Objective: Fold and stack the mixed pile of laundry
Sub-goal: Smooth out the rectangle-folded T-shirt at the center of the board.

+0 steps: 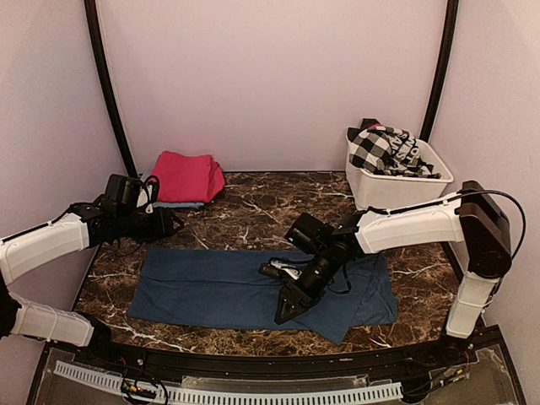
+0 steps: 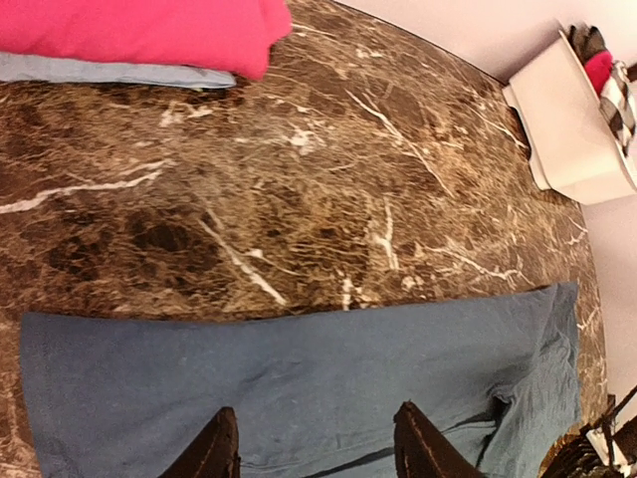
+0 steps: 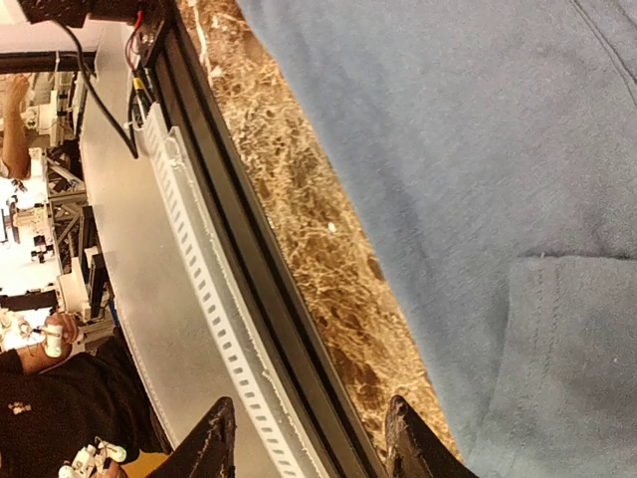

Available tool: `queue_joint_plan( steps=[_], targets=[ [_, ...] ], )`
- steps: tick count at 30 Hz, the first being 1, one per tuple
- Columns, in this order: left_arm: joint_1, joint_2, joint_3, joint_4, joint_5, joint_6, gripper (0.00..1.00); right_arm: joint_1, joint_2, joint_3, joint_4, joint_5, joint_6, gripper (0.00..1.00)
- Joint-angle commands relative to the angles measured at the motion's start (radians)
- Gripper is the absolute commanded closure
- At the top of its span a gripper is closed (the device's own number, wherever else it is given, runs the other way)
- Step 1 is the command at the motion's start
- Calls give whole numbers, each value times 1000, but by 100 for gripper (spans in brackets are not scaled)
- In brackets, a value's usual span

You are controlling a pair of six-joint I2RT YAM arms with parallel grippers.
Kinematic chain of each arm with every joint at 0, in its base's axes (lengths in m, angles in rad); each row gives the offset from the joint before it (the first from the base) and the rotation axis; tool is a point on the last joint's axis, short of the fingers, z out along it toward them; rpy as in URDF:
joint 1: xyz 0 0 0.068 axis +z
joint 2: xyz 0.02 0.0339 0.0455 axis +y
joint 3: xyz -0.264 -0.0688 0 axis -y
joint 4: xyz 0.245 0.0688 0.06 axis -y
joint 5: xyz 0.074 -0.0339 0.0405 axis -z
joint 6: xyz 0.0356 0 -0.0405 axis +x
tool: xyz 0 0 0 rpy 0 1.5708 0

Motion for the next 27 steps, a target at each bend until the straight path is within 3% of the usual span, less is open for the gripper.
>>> queue_joint_plan(
  steps=[1, 6, 8, 13, 21, 27],
  targets=[
    [-93, 6, -1, 80, 15, 68, 48, -2, -142, -14, 10, 0, 1, 52],
    [-350, 101, 38, 174, -102, 195, 50, -142, -328, -95, 39, 105, 86, 51],
    [-452, 151, 58, 209, -137, 311, 52, -226, -406, -137, 53, 148, 115, 51],
    [-693, 307, 123, 318, -97, 527, 54, -402, -513, -205, 70, 161, 147, 52],
    [-931, 625, 396, 266, 24, 752, 68, -496, -542, -259, 82, 140, 136, 52],
    [-991, 785, 563, 213, 81, 837, 75, -533, -563, -276, 77, 117, 115, 52]
  ],
)
